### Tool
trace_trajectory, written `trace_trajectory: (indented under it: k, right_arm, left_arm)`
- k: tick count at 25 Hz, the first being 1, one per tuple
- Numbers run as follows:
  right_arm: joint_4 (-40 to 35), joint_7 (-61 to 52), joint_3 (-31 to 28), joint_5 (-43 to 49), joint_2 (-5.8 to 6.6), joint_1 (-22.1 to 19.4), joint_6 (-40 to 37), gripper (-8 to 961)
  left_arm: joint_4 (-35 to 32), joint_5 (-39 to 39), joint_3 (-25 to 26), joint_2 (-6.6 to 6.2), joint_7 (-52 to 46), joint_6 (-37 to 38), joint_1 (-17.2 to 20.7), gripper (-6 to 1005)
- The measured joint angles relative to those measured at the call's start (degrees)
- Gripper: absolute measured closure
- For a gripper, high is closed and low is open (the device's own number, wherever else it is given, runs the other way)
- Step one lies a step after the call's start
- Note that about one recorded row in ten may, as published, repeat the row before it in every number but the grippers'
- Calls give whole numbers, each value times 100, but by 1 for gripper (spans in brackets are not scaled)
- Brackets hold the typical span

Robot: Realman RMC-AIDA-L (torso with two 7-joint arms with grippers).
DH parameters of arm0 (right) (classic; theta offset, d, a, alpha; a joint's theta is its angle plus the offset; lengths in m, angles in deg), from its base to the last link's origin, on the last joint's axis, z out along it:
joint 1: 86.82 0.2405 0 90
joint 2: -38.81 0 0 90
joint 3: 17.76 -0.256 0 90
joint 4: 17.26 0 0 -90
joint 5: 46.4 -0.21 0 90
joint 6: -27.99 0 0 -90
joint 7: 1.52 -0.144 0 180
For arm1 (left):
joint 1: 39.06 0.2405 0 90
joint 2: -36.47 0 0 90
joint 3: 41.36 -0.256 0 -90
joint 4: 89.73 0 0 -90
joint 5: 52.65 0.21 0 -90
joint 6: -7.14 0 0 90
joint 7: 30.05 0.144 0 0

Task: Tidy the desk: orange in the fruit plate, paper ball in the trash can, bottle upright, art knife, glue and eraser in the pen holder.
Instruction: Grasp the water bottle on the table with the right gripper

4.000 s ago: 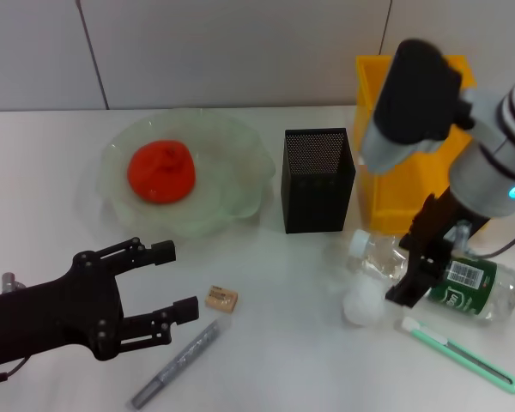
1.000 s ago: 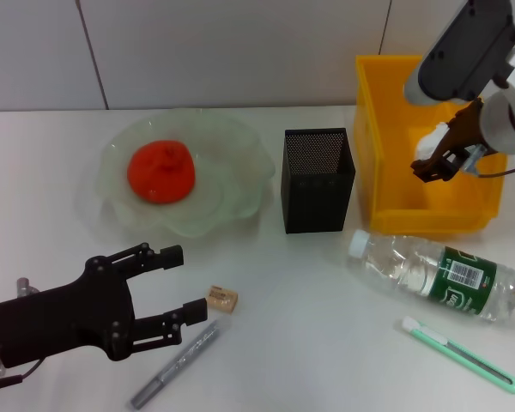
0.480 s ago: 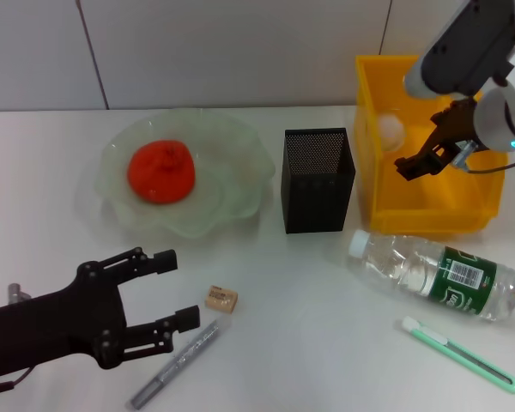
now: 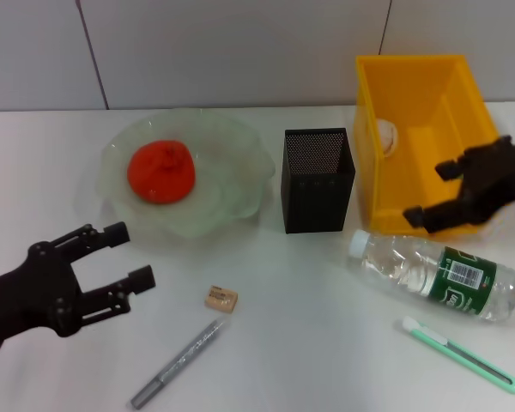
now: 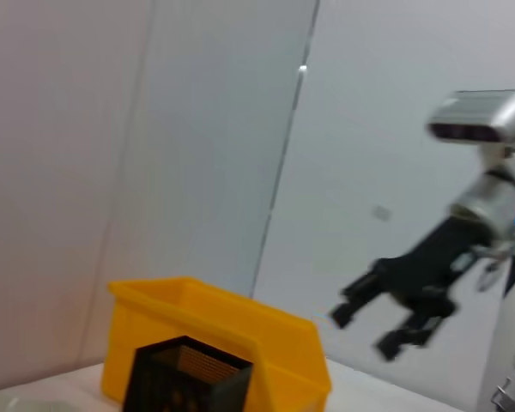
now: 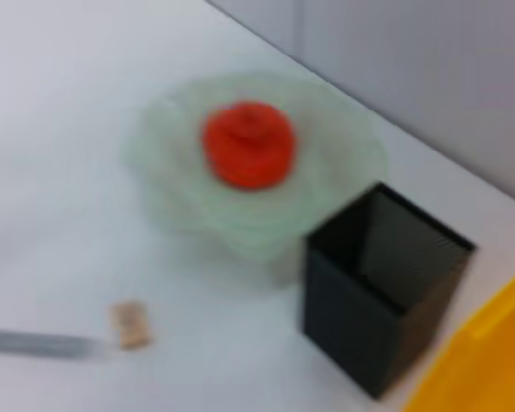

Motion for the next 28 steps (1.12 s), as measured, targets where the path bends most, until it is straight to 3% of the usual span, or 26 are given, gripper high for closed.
trace_trajectory:
  k: [3, 5, 9, 16, 19, 28]
  right_arm:
    - [227, 634, -832, -926, 0, -249, -598, 115]
    - [390, 868, -1015, -1131, 0, -318, -646, 115]
    - [1487, 2209, -1756, -1939, 3, -614, -688, 115]
    - [2390, 3024, -1937, -2009, 21, -614, -628, 115]
    - [2560, 3046, -1920, -1941, 22, -509, -518, 115]
    - [2318, 2563, -1630, -1636, 17, -20, -547, 115]
  left_arm:
    - [50, 0, 107, -34, 7, -13, -17, 191]
    - [138, 0, 185, -47, 32, -19, -51, 191]
    - [273, 0, 198, -93, 108, 47, -113, 191]
    - [384, 260, 201, -131, 191, 74, -231, 191]
    - [376, 444, 217, -76, 190, -132, -288, 191]
    - [363, 1188, 208, -65, -43, -190, -579, 190]
